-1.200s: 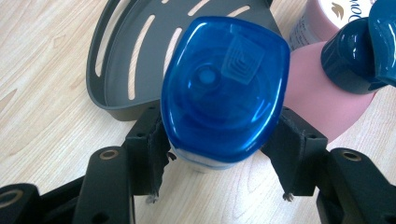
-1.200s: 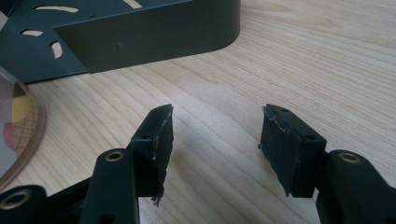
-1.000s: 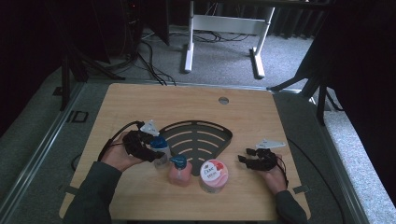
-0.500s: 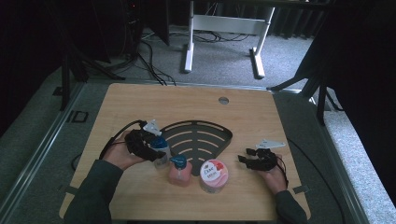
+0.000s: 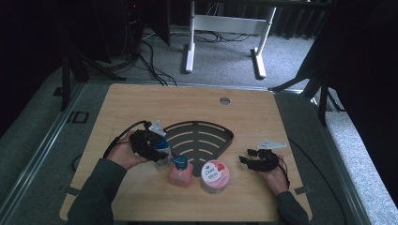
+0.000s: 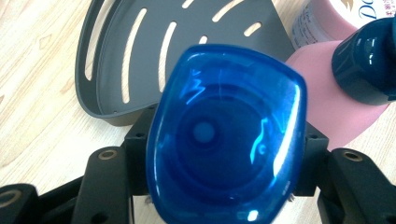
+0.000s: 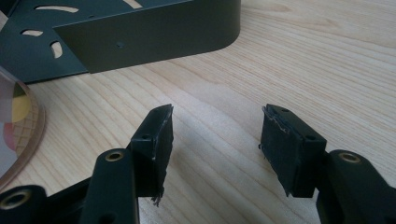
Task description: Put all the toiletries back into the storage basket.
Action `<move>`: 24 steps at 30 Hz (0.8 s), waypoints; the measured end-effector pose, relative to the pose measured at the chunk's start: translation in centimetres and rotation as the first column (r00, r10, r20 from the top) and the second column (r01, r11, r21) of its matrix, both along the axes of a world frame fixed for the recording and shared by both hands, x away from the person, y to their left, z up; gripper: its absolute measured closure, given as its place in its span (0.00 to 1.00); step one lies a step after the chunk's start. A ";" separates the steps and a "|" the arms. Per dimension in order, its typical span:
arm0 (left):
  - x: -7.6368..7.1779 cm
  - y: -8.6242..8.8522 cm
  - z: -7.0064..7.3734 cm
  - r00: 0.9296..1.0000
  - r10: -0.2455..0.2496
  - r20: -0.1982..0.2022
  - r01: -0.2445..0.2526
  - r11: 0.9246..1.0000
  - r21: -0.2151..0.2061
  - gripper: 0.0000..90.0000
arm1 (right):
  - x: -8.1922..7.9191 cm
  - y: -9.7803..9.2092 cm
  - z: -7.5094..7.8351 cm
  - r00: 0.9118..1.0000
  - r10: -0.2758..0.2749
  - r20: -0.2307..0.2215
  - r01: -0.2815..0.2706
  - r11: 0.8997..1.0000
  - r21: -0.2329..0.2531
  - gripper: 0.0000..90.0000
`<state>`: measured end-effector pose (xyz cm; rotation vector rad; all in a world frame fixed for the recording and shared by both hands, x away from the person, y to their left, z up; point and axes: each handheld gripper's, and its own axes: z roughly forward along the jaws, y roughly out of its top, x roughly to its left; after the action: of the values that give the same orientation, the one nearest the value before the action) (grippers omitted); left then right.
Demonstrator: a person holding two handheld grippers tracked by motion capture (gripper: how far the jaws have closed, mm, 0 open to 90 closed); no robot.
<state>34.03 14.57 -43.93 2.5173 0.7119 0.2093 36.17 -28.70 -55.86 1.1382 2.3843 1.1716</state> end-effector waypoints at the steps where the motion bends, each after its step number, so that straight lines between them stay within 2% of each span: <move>1: 0.1 0.0 0.0 1.000 -0.002 -0.001 0.002 1.000 0.006 0.47 | 0.0 0.0 0.0 1.000 0.000 0.000 0.000 1.000 0.000 0.48; 24: 1.1 -0.5 -0.6 0.999 -0.011 -0.040 0.012 1.000 0.024 0.51 | 0.0 0.0 0.0 1.000 0.000 -0.001 0.000 1.000 0.002 0.48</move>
<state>35.15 14.08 -44.52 2.5544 0.7143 0.1653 36.18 -28.71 -55.86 1.1398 2.3846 1.1741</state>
